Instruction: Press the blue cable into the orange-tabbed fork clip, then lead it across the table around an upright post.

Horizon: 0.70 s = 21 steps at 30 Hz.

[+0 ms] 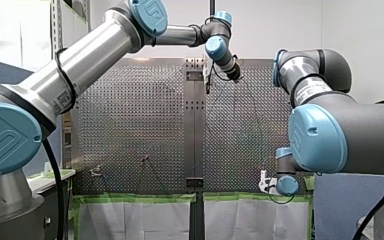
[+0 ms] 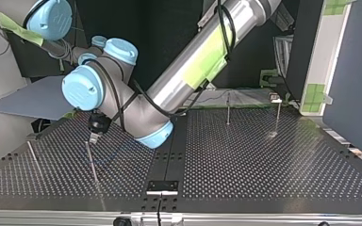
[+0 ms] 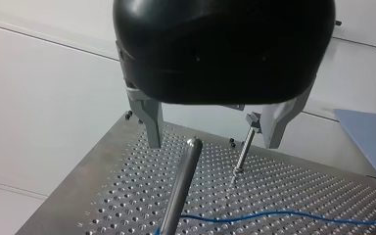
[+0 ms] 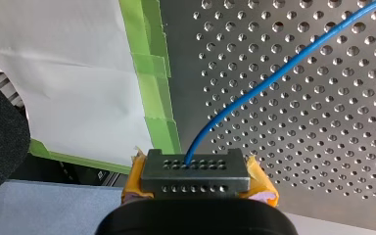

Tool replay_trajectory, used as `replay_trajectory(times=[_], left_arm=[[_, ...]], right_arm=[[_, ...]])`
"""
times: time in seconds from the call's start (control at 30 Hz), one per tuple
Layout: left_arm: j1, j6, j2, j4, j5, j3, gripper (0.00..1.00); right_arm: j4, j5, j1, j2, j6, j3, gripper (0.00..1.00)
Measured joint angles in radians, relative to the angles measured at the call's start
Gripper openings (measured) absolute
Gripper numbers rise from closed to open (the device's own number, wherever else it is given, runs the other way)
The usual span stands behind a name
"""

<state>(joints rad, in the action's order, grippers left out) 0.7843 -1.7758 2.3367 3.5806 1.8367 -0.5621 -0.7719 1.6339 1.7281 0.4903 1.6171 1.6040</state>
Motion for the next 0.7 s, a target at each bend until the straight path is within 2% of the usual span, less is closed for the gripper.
replay_trajectory(times=[0.23,0.7], left_arm=[[0.007,0.001,0.0,0.008,0.01,0.0,0.98],[0.009,-0.045,0.0,0.032,0.144,-0.004,0.98]], right_arm=[[0.0,0.0,0.0,0.0,-0.002,0.0,0.0],[0.003,-0.002,0.0,0.0,-0.005,0.0,0.0]])
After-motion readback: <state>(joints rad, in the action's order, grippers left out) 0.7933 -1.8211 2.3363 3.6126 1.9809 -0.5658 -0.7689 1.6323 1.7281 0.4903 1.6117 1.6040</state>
